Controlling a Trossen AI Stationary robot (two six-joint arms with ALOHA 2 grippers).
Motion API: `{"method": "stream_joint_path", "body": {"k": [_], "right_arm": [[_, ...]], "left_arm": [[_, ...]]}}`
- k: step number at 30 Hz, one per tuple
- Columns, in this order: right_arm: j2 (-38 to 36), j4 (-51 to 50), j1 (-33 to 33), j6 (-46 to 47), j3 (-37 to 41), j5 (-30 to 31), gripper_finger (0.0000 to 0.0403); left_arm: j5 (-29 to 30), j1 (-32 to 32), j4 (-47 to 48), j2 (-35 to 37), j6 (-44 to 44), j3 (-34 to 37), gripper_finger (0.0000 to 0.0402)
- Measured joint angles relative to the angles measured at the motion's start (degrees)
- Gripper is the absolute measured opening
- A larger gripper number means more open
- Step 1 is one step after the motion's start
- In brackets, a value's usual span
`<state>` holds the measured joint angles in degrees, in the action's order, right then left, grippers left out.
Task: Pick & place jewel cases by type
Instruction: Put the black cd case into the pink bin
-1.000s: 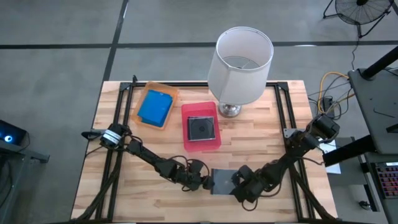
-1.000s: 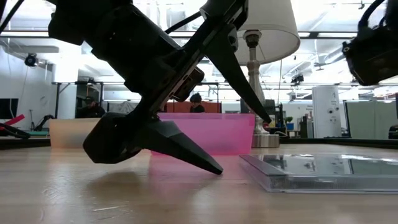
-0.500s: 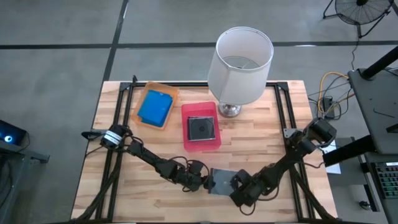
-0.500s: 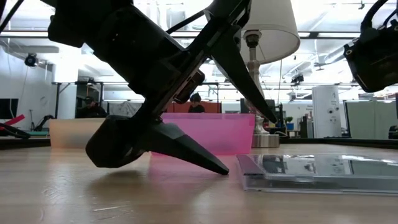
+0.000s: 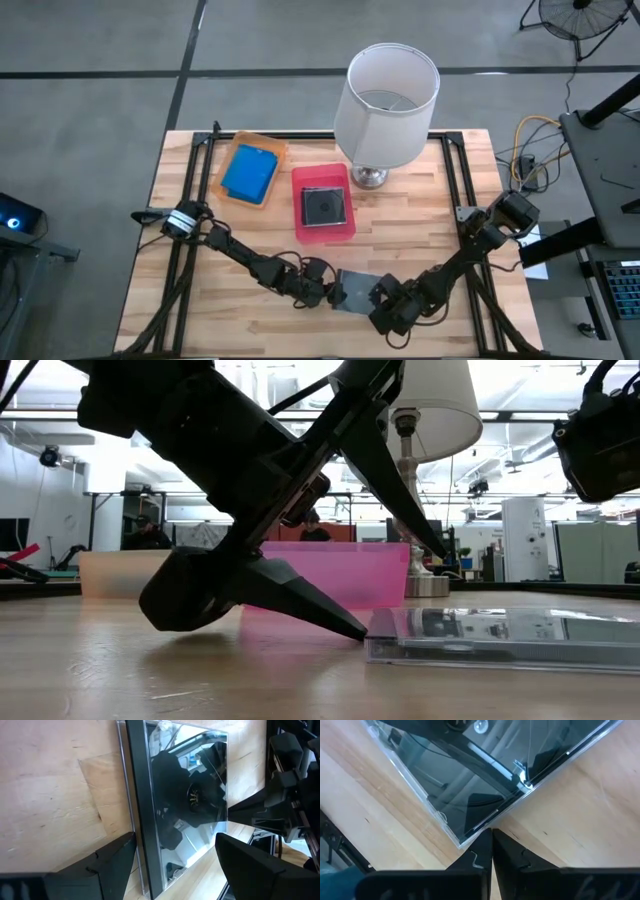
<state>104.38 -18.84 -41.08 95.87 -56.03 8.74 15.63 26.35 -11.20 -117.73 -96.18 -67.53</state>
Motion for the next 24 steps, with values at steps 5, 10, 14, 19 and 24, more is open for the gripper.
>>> {"method": "stream_joint_path", "body": {"k": [5, 10, 14, 19, 24], "right_arm": [[0.04, 0.54, 0.00, -0.68, 0.04, 0.94, 0.0008], [0.04, 0.85, 0.07, -1.41, 0.07, 1.29, 0.0008], [0.04, 1.05, 0.09, -1.83, 0.11, 1.35, 0.0008], [0.04, 1.13, 0.11, -2.00, 0.11, 1.33, 0.0008], [0.04, 1.15, 0.11, -2.04, 0.15, 1.31, 0.0008]], "left_arm": [[0.31, 0.00, -0.66, -0.07, 0.00, 0.10, 0.0263], [0.38, 0.00, -0.66, -0.11, 0.02, -0.26, 0.0263], [0.40, 0.00, -0.55, -0.15, 0.01, -0.48, 0.0263], [0.32, 0.00, -0.68, -0.04, -1.20, -0.55, 0.0263], [-0.34, 0.02, -0.22, -0.02, -1.22, -1.39, 0.0263]]}}
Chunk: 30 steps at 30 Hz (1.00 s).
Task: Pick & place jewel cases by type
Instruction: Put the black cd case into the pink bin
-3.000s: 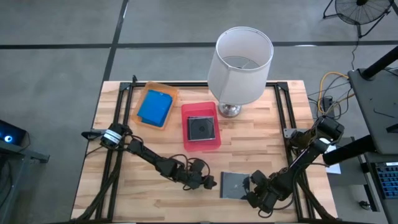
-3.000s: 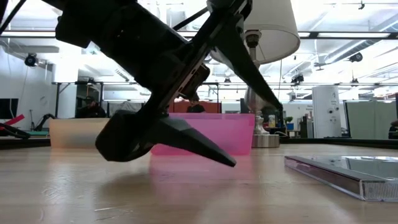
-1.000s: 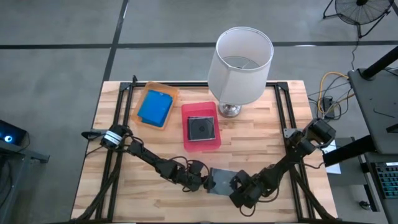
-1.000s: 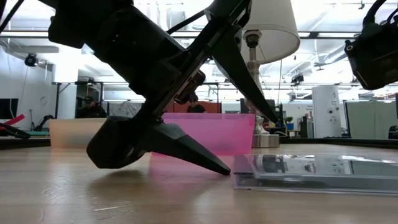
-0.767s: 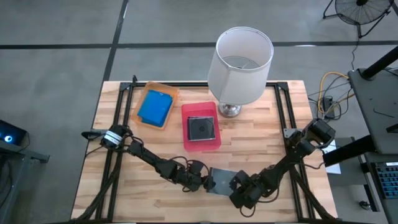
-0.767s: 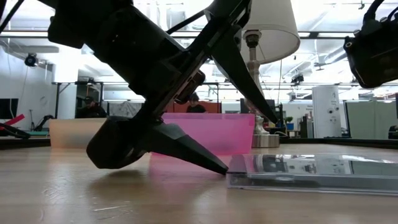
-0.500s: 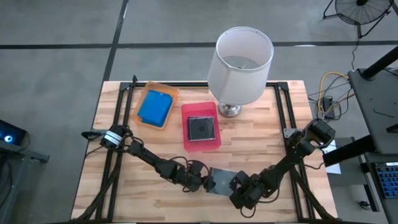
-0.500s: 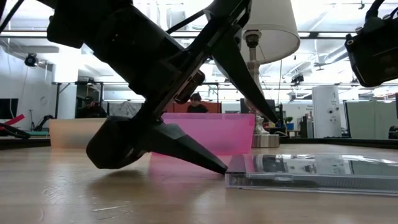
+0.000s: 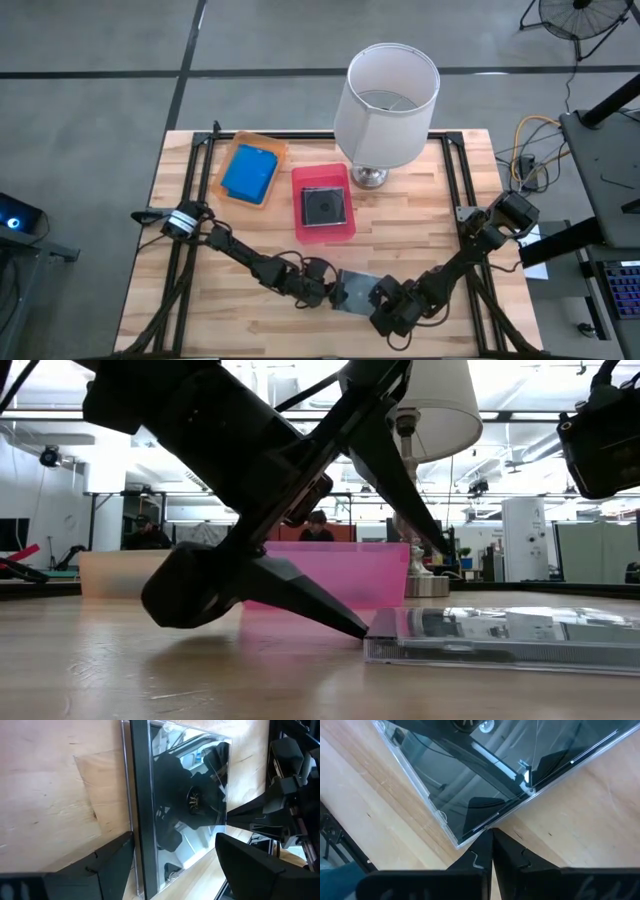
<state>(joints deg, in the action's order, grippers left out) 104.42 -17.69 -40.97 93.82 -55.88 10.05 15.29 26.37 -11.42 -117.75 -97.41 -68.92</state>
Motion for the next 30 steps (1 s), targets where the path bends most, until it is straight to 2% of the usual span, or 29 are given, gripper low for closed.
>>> {"method": "stream_joint_path", "body": {"k": [8, 14, 30], "right_arm": [[0.00, 0.33, 0.00, 0.02, 0.04, -0.36, 0.0008], [-0.02, 0.31, 0.00, 0.12, 0.16, -0.31, 0.0008], [-0.14, 0.52, 0.07, 1.97, 0.74, -0.04, 0.0008]], "left_arm": [[-1.35, 0.19, 0.08, 0.64, -0.08, -0.58, 0.0263], [-4.43, 0.81, -0.11, 2.38, -0.37, -0.58, 0.0263], [-2.60, 0.98, 0.52, 3.58, 0.00, -0.69, 0.0263]]}}
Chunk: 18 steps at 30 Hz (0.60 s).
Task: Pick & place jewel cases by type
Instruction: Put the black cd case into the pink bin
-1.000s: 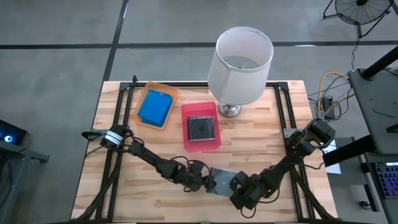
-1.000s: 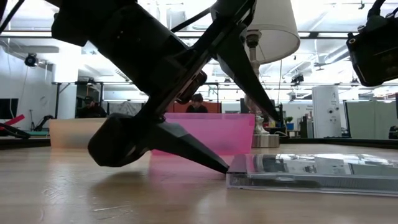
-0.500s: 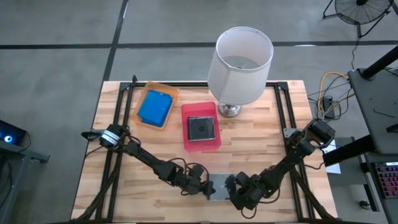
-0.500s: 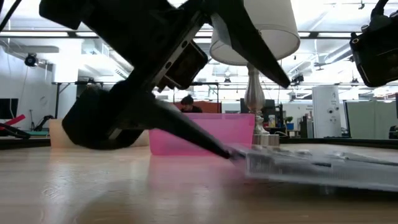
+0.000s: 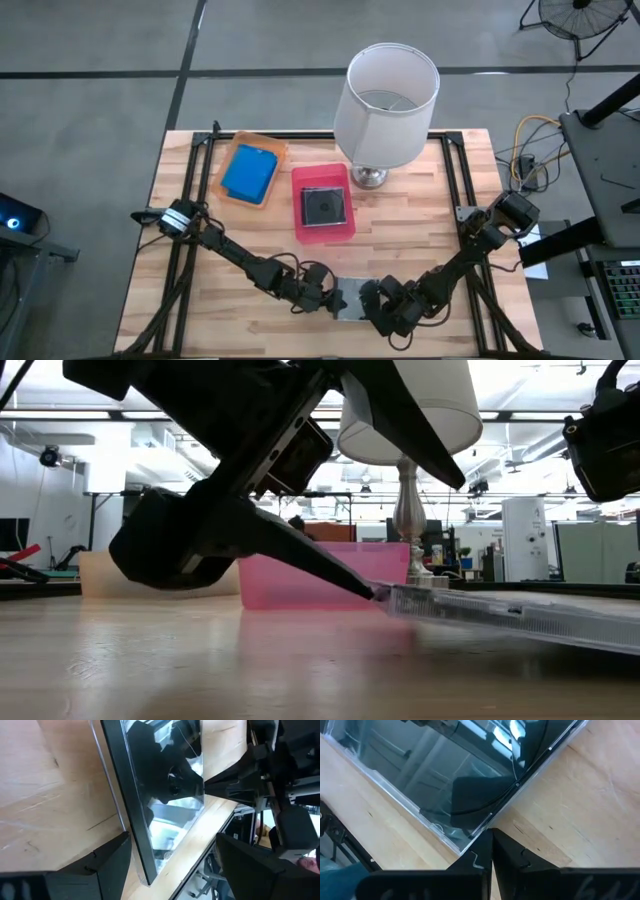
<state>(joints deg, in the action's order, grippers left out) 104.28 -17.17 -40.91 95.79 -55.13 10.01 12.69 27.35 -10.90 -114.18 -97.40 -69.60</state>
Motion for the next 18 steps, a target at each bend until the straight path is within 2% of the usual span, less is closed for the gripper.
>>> {"method": "stream_joint_path", "body": {"k": [18], "right_arm": [[-0.01, -0.48, 0.02, 1.38, 0.22, 0.08, 0.0008]], "left_arm": [[0.22, 0.07, -0.99, 2.30, -0.08, -0.80, 0.0263]]}}
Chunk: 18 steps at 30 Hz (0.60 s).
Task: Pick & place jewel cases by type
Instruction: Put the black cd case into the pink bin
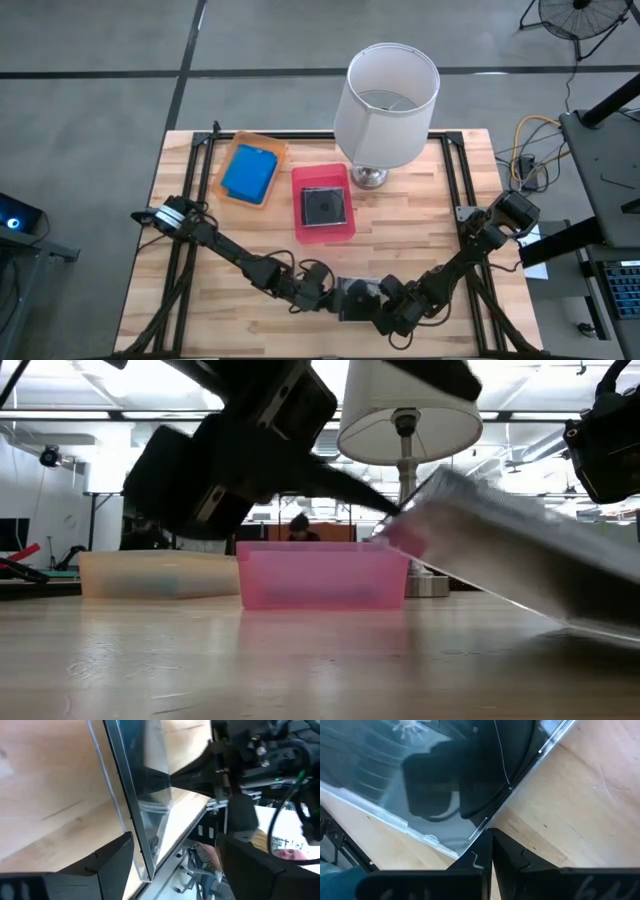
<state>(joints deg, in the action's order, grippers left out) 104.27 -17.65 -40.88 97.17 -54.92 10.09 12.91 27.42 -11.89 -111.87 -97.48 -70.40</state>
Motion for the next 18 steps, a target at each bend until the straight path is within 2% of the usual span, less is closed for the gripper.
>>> {"method": "stream_joint_path", "body": {"k": [10, 18], "right_arm": [[0.04, -0.09, 0.00, 0.37, 0.02, 0.22, 0.0008], [0.07, -0.02, 0.00, 0.74, 0.02, 0.37, 0.0008]], "left_arm": [[0.72, -0.21, -1.57, 0.15, 3.47, -3.75, 0.0263], [0.55, -0.70, -0.61, 0.06, 4.41, -3.88, 0.0263]]}}
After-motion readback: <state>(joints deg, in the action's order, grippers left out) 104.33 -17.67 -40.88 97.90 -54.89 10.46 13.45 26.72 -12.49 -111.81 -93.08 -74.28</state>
